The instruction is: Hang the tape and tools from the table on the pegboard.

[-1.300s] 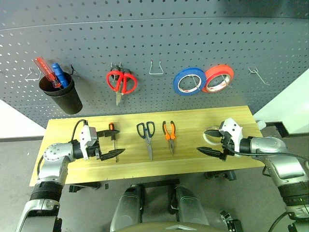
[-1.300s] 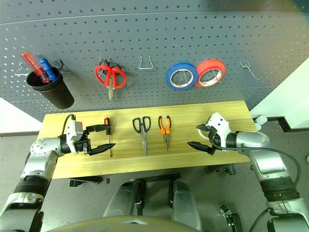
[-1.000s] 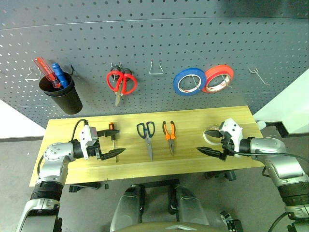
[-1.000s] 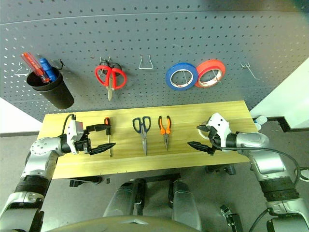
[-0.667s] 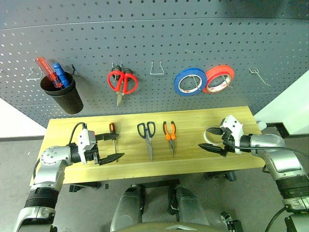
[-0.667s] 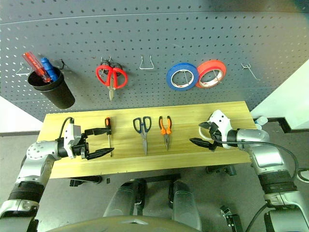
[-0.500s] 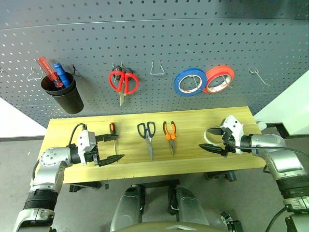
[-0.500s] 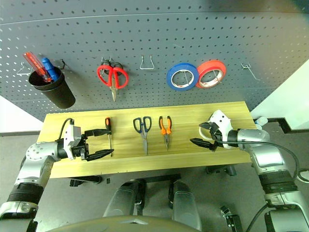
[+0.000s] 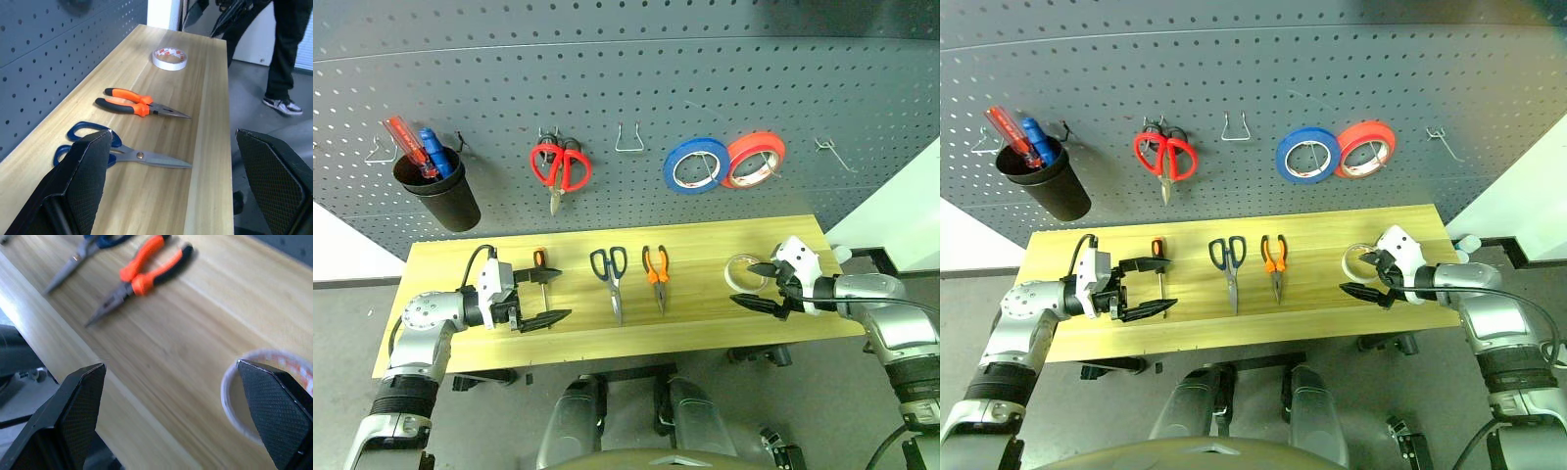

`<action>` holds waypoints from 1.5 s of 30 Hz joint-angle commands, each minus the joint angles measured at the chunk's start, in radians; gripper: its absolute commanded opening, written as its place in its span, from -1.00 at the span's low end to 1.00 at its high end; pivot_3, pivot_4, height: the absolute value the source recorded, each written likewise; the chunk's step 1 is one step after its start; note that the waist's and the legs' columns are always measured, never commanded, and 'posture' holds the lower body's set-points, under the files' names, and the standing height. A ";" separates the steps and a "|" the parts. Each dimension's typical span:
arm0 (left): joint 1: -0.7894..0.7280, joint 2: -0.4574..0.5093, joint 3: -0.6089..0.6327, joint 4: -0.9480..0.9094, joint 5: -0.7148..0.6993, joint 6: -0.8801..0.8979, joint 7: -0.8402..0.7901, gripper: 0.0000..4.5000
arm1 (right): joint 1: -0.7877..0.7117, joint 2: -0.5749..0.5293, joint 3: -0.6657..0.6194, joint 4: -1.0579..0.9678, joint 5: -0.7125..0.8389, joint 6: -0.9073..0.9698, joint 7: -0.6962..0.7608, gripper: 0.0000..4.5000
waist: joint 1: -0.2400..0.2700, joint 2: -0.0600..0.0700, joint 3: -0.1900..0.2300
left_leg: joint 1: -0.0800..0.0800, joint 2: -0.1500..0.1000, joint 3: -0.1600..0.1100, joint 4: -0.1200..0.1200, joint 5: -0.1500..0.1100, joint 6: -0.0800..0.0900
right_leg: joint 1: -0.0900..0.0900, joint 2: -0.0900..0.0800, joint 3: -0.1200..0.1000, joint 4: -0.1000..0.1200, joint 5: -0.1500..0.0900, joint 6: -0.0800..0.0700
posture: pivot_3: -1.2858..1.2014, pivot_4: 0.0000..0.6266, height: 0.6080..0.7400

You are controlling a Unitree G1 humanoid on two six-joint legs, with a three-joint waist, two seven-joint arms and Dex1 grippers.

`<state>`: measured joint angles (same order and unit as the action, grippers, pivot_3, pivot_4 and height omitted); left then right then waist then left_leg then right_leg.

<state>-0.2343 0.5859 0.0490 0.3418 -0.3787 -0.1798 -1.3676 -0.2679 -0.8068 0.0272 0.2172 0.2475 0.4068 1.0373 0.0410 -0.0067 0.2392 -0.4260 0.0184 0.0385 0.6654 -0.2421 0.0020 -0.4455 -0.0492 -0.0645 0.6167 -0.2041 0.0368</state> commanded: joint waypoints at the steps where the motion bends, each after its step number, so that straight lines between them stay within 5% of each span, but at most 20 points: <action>1: -0.031 0.007 -0.008 -0.027 -0.002 0.022 0.002 0.88 | -0.031 -0.001 0.011 0.021 -0.036 -0.002 -0.013 1.00 | -0.001 0.000 0.000 | 0.000 0.000 0.000 0.000 0.000 0.000 | 0.000 0.000 0.000 0.000 0.000 0.000 | 0.07 -0.42 1.00; 14: -0.136 -0.020 -0.124 -0.057 0.128 0.130 0.115 0.88 | -0.214 0.092 0.113 0.234 -0.177 0.063 -0.105 1.00 | 0.001 -0.001 0.001 | 0.001 0.000 0.003 0.001 0.000 0.000 | -0.001 0.001 0.005 0.002 0.001 0.000 | 0.11 -0.27 1.00; 29: -0.288 -0.224 -0.262 0.161 0.283 0.071 0.266 0.88 | -0.235 0.132 0.114 0.237 -0.195 0.124 -0.146 1.00 | -0.001 -0.005 0.025 | 0.002 0.002 0.004 0.001 0.000 0.000 | -0.001 0.000 0.007 0.004 -0.001 -0.004 | 0.09 0.01 1.00; 45: -0.420 -0.347 -0.307 0.339 0.421 -0.018 0.438 0.88 | -0.336 0.218 0.143 0.455 -0.273 0.096 -0.241 1.00 | -0.004 -0.007 0.043 | -0.001 0.002 0.005 0.000 0.000 0.001 | -0.005 -0.001 0.007 0.004 0.003 -0.002 | 0.07 0.05 1.00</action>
<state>-0.6400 0.2428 -0.2561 0.6898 0.0361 -0.1813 -0.9351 -0.5928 -0.5915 0.1596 0.6578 -0.0109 0.5144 0.7903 0.0373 -0.0137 0.2819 -0.4268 0.0204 0.0435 0.6653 -0.2426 0.0032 -0.4504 -0.0500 -0.0576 0.6206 -0.2012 0.0346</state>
